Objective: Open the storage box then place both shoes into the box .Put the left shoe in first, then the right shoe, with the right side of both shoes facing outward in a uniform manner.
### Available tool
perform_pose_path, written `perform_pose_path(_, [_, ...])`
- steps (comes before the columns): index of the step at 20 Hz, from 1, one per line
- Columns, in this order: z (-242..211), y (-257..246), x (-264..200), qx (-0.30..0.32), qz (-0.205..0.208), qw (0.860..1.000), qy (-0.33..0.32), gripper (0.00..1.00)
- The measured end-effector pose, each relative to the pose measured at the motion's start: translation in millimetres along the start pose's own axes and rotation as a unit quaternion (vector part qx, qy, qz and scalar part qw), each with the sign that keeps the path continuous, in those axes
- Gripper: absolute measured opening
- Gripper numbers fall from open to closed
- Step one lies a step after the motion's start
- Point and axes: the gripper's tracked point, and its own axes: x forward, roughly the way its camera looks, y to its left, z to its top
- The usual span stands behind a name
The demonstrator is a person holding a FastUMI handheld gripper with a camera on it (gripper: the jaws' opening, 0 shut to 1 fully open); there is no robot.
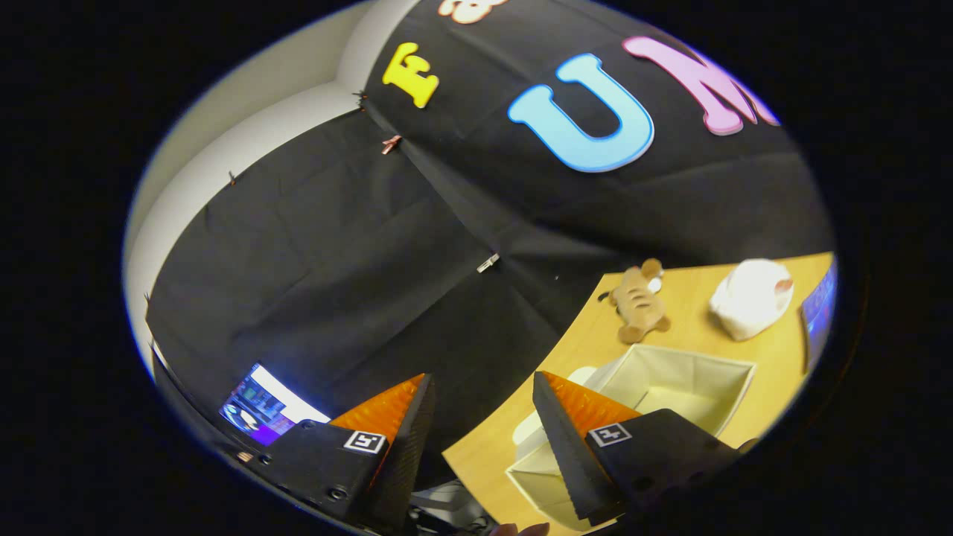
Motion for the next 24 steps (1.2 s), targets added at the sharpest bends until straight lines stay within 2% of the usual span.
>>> perform_pose_path(1, [7.4, -2.1, -13.1, -0.031, -0.012, 0.999, -0.013, 0.87])
perform_pose_path(3, [18.4, 0.9, -37.7, -0.088, -0.031, 0.995, -0.032, 0.87])
perform_pose_path(6, [43.4, -6.4, -87.3, -0.174, -0.080, 0.979, -0.072, 0.87])
perform_pose_path(10, [50.8, -34.6, -149.3, -0.224, -0.155, 0.958, -0.093, 0.87])
perform_pose_path(12, [48.9, -51.7, -183.4, -0.228, -0.198, 0.948, -0.101, 0.92])
perform_pose_path(15, [33.3, -80.1, -226.9, -0.214, -0.257, 0.936, -0.110, 0.92])
perform_pose_path(18, [-9.5, -114.1, -259.6, -0.178, -0.303, 0.932, -0.085, 0.92])
perform_pose_path(21, [-51.4, -148.3, -280.4, -0.134, -0.332, 0.932, -0.062, 0.92])
perform_pose_path(24, [-97.7, -183.6, -294.7, -0.110, -0.369, 0.923, -0.028, 0.92])
